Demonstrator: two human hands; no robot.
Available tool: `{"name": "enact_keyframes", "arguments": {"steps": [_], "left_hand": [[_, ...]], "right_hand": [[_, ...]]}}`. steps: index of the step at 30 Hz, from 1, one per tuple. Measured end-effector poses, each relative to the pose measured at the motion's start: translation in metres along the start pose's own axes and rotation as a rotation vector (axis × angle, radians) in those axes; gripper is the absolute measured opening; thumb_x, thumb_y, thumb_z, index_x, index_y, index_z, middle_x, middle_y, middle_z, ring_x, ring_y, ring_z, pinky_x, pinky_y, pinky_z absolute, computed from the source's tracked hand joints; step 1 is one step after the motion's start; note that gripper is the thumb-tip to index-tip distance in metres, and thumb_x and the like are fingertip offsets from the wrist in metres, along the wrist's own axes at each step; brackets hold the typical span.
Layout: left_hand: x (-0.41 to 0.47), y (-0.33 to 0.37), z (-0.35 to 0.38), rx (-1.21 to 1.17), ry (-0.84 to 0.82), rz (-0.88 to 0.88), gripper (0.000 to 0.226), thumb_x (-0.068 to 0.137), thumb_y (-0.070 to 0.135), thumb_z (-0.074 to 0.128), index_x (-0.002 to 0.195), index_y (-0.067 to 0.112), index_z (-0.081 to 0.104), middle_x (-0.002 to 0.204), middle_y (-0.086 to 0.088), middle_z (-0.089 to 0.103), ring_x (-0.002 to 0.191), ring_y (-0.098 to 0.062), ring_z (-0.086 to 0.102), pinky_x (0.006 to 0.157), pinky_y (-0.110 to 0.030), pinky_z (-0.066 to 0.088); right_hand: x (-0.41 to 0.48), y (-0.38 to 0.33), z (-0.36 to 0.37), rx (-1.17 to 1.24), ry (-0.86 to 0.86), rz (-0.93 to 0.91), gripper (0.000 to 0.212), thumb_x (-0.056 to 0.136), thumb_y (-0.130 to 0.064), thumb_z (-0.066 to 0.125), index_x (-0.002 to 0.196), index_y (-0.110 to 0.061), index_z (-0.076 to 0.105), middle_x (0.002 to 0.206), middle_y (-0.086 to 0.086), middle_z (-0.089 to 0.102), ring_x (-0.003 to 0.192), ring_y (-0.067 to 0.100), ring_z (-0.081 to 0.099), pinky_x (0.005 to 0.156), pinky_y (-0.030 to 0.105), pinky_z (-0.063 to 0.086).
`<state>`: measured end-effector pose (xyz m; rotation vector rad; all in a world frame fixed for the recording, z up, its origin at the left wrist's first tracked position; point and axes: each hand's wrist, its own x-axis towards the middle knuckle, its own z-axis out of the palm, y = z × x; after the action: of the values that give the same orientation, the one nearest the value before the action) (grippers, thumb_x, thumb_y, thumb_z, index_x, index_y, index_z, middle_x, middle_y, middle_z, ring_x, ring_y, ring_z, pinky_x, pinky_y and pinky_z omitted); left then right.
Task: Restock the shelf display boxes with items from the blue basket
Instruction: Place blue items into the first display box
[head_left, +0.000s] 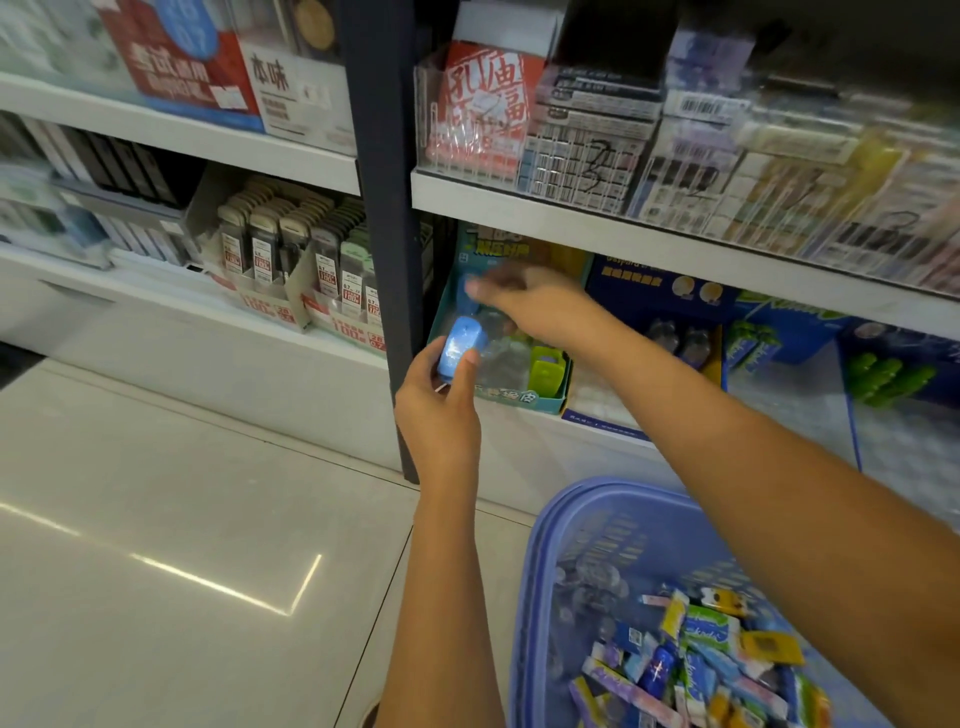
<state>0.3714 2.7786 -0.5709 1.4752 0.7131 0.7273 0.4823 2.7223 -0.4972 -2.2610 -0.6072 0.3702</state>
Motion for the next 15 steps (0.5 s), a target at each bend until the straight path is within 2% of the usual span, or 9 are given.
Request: {"name": "enact_keyframes", "arguments": {"steps": [2, 4, 6, 8, 9, 10, 12, 15], "left_hand": [[0.001, 0.002, 0.002, 0.007, 0.009, 0.040, 0.037, 0.089, 0.029, 0.065, 0.123, 0.015, 0.062, 0.102, 0.003, 0.067, 0.083, 0.008, 0.060, 0.066, -0.001, 0.044], [0.002, 0.002, 0.003, 0.022, 0.002, 0.077, 0.038, 0.089, 0.029, 0.065, 0.124, 0.015, 0.061, 0.102, 0.005, 0.066, 0.083, 0.016, 0.058, 0.066, -0.001, 0.044], [0.004, 0.002, 0.002, 0.037, -0.027, 0.088, 0.043, 0.090, 0.030, 0.063, 0.130, 0.017, 0.056, 0.114, 0.004, 0.065, 0.097, 0.010, 0.058, 0.079, -0.007, 0.047], [0.007, 0.000, 0.001, 0.145, -0.100, 0.112, 0.051, 0.092, 0.029, 0.060, 0.139, 0.017, 0.046, 0.134, 0.000, 0.055, 0.122, -0.006, 0.051, 0.101, -0.022, 0.043], [0.008, -0.003, 0.001, 0.264, -0.150, 0.158, 0.052, 0.092, 0.028, 0.059, 0.141, 0.015, 0.044, 0.138, -0.003, 0.052, 0.127, -0.013, 0.047, 0.105, -0.027, 0.040], [0.008, -0.005, 0.002, 0.401, -0.206, 0.218, 0.049, 0.093, 0.026, 0.058, 0.138, 0.012, 0.046, 0.137, -0.005, 0.052, 0.128, -0.018, 0.045, 0.106, -0.029, 0.038], [0.003, -0.011, 0.005, 0.618, -0.302, 0.301, 0.040, 0.094, 0.024, 0.055, 0.131, 0.008, 0.053, 0.132, -0.008, 0.055, 0.126, -0.021, 0.042, 0.105, -0.028, 0.033], [-0.003, -0.018, 0.007, 0.694, -0.335, 0.317, 0.036, 0.098, 0.023, 0.047, 0.126, 0.005, 0.057, 0.134, -0.009, 0.053, 0.130, -0.021, 0.038, 0.109, -0.027, 0.026]], "right_hand": [[-0.019, 0.000, -0.001, 0.239, -0.166, 0.047, 0.028, 0.089, -0.022, 0.064, 0.115, -0.010, 0.061, 0.091, 0.008, 0.068, 0.067, 0.010, 0.064, 0.058, 0.016, 0.053], [-0.021, 0.001, -0.003, 0.284, -0.165, 0.038, 0.026, 0.086, -0.009, 0.066, 0.112, -0.008, 0.062, 0.093, 0.012, 0.069, 0.071, 0.014, 0.067, 0.064, 0.017, 0.057], [-0.012, 0.001, -0.002, 0.286, -0.133, 0.042, 0.025, 0.085, -0.005, 0.067, 0.108, -0.009, 0.063, 0.100, 0.017, 0.069, 0.080, 0.020, 0.068, 0.076, 0.026, 0.059], [0.006, 0.004, 0.001, 0.120, -0.025, 0.051, 0.023, 0.086, -0.009, 0.066, 0.108, -0.012, 0.062, 0.107, 0.015, 0.067, 0.093, 0.024, 0.067, 0.087, 0.035, 0.056], [0.015, 0.007, 0.003, -0.038, 0.054, 0.028, 0.024, 0.086, -0.012, 0.065, 0.110, -0.012, 0.061, 0.110, 0.013, 0.067, 0.098, 0.025, 0.065, 0.090, 0.036, 0.053], [0.022, 0.009, 0.006, -0.168, 0.124, -0.011, 0.026, 0.087, -0.013, 0.063, 0.113, -0.012, 0.061, 0.112, 0.011, 0.066, 0.102, 0.025, 0.062, 0.091, 0.035, 0.050], [0.034, 0.014, 0.013, -0.268, 0.169, -0.073, 0.027, 0.088, -0.010, 0.060, 0.115, -0.011, 0.061, 0.113, 0.013, 0.064, 0.104, 0.027, 0.060, 0.091, 0.035, 0.048], [0.043, 0.018, 0.023, -0.359, 0.154, -0.159, 0.024, 0.088, -0.007, 0.057, 0.112, -0.005, 0.061, 0.111, 0.017, 0.063, 0.103, 0.029, 0.059, 0.087, 0.031, 0.047]]}}
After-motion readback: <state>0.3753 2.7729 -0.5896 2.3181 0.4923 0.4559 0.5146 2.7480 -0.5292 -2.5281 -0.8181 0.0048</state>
